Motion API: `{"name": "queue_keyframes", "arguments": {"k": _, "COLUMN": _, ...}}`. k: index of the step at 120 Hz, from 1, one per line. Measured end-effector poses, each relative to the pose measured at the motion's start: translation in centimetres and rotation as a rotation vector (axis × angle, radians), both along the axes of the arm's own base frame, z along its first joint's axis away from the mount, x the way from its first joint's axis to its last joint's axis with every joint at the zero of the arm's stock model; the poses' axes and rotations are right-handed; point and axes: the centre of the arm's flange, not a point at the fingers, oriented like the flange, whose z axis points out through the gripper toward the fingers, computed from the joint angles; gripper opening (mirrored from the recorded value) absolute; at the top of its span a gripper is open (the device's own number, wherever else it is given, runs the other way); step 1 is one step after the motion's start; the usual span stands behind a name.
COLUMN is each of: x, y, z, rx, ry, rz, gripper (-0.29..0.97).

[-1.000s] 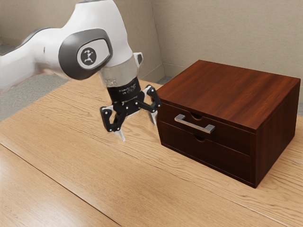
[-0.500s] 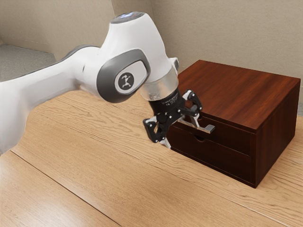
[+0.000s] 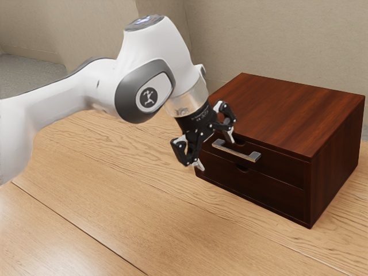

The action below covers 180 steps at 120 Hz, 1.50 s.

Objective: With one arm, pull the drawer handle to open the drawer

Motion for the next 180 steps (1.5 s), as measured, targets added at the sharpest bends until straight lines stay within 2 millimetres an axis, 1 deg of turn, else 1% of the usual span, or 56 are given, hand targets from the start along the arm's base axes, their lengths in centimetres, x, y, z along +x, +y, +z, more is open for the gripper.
{"name": "queue_keyframes", "arguments": {"k": 13, "x": 0.4, "y": 0.5, "z": -0.4, "rx": -0.002, "ry": -0.001, "rz": 0.014, "gripper": 0.68}}
{"name": "queue_keyframes", "arguments": {"k": 40, "x": 0.6, "y": -0.1, "z": -0.8, "rx": -0.007, "ry": -0.014, "rz": 0.014, "gripper": 0.68}}
{"name": "queue_keyframes", "arguments": {"k": 64, "x": 0.6, "y": -0.3, "z": -0.9, "rx": -0.007, "ry": -0.026, "rz": 0.017, "gripper": 0.55}}
{"name": "queue_keyframes", "arguments": {"k": 71, "x": 0.9, "y": -0.1, "z": -1.3, "rx": -0.008, "ry": -0.024, "rz": 0.020, "gripper": 0.52}}
{"name": "queue_keyframes", "arguments": {"k": 89, "x": 1.5, "y": 0.0, "z": -2.0, "rx": -0.010, "ry": -0.021, "rz": 0.025, "gripper": 0.48}}
{"name": "queue_keyframes", "arguments": {"k": 102, "x": 1.6, "y": 0.0, "z": -2.1, "rx": -0.011, "ry": -0.026, "rz": 0.027, "gripper": 0.47}}
{"name": "queue_keyframes", "arguments": {"k": 180, "x": 1.6, "y": -0.1, "z": -2.7, "rx": -0.024, "ry": -0.031, "rz": 0.041, "gripper": 0.26}}
